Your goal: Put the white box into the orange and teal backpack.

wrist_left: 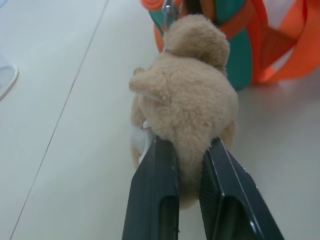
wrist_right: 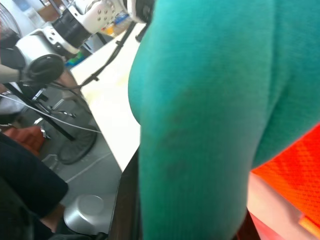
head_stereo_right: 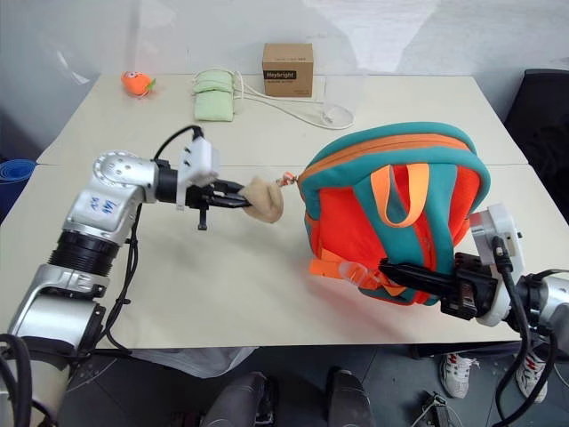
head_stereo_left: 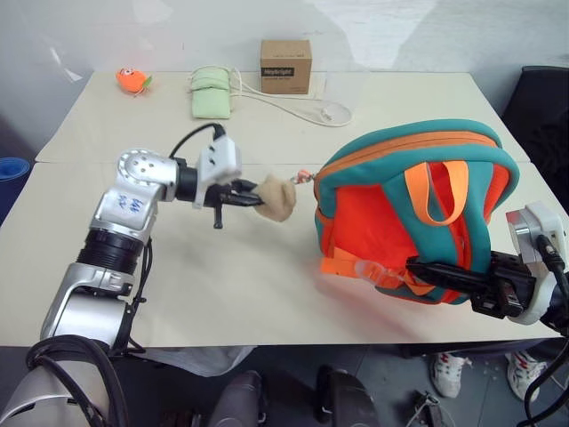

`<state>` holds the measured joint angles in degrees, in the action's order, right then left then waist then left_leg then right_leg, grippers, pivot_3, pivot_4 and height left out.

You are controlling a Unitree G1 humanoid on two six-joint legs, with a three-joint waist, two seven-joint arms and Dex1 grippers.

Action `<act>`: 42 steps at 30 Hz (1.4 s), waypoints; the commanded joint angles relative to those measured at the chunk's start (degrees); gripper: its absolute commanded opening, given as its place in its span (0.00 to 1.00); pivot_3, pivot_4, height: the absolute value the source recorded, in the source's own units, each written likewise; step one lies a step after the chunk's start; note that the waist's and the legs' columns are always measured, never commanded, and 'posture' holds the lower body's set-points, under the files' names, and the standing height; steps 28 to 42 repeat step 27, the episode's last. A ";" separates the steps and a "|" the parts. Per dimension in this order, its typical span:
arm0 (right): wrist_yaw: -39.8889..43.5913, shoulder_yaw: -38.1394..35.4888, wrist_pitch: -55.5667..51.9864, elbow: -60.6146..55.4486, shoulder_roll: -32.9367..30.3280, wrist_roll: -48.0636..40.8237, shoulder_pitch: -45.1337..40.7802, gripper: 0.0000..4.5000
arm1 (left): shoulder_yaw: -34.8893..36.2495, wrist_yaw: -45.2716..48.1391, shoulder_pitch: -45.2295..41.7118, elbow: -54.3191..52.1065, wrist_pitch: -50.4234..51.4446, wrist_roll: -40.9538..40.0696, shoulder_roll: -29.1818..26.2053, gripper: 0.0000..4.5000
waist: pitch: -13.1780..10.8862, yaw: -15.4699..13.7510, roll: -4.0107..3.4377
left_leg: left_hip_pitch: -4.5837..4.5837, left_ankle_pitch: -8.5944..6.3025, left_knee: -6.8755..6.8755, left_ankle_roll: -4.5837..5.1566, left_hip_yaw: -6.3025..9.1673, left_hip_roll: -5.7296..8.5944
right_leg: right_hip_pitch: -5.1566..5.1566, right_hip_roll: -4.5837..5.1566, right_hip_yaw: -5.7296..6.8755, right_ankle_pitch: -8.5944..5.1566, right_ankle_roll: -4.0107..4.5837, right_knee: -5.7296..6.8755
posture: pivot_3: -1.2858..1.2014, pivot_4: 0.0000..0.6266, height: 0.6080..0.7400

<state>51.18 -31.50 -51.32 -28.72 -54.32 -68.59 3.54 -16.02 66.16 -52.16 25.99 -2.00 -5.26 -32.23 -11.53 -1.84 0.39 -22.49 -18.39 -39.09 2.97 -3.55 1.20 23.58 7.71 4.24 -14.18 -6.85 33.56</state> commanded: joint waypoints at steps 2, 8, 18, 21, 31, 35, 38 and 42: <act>-0.09 1.62 3.23 1.31 1.18 4.21 -1.21 0.00 | -4.88 -8.03 1.92 0.68 -3.99 6.20 10.39 0.05 | 0.00 -0.32 0.01 | -0.11 -0.04 -0.04 0.06 -0.02 0.02 | 0.05 0.01 0.02 0.02 -0.03 -0.01 | 0.52 0.24 1.00; -0.19 4.51 7.33 5.23 1.43 12.62 -1.47 0.00 | -4.53 -11.01 1.93 6.92 -9.00 10.79 10.90 0.05 | 0.01 -1.14 0.02 | -0.13 -0.03 -0.08 0.09 -0.19 0.04 | 0.14 -0.12 0.34 0.06 -0.11 0.00 | 0.52 0.24 1.00; 23.50 -26.30 0.86 26.58 -16.39 17.69 8.90 0.67 | 16.23 14.28 0.11 -4.54 32.38 -20.42 -9.68 0.67 | -0.04 0.64 -0.11 | 0.07 0.00 -0.08 0.07 -0.29 -0.11 | 0.09 -0.19 0.25 0.08 -0.09 0.21 | 0.52 0.24 1.00; 27.90 -32.74 -0.16 35.80 -20.58 20.39 8.57 0.89 | 20.36 15.41 -2.38 -5.34 39.68 -24.28 -14.91 0.87 | -0.03 0.65 -0.11 | 0.09 -0.04 -0.09 0.15 -0.29 -0.07 | 0.03 -0.20 0.25 0.08 -0.09 0.15 | 0.52 0.24 1.00; 19.88 -30.64 2.28 34.41 -14.77 22.59 3.21 1.00 | 23.23 4.30 3.90 -13.18 34.90 -21.20 -12.47 0.99 | -0.01 0.46 -0.10 | 0.17 -0.29 -0.07 -0.22 -0.15 -0.05 | -0.11 0.03 -0.07 0.08 -0.09 -0.09 | 0.52 0.24 1.00; 19.88 -30.64 2.28 34.41 -14.77 22.59 3.21 1.00 | 23.23 4.30 3.90 -13.18 34.90 -21.20 -12.47 0.99 | -0.01 0.46 -0.10 | 0.17 -0.29 -0.07 -0.22 -0.15 -0.05 | -0.11 0.03 -0.07 0.08 -0.09 -0.09 | 0.52 0.24 1.00; 19.88 -30.64 2.28 34.41 -14.77 22.59 3.21 1.00 | 23.23 4.30 3.90 -13.18 34.90 -21.20 -12.47 0.99 | -0.01 0.46 -0.10 | 0.17 -0.29 -0.07 -0.22 -0.15 -0.05 | -0.11 0.03 -0.07 0.08 -0.09 -0.09 | 0.52 0.24 1.00; 19.88 -30.64 2.28 34.41 -14.77 22.59 3.21 1.00 | 23.23 4.30 3.90 -13.18 34.90 -21.20 -12.47 0.99 | -0.01 0.46 -0.10 | 0.17 -0.29 -0.07 -0.22 -0.15 -0.05 | -0.11 0.03 -0.07 0.08 -0.09 -0.09 | 0.52 0.24 1.00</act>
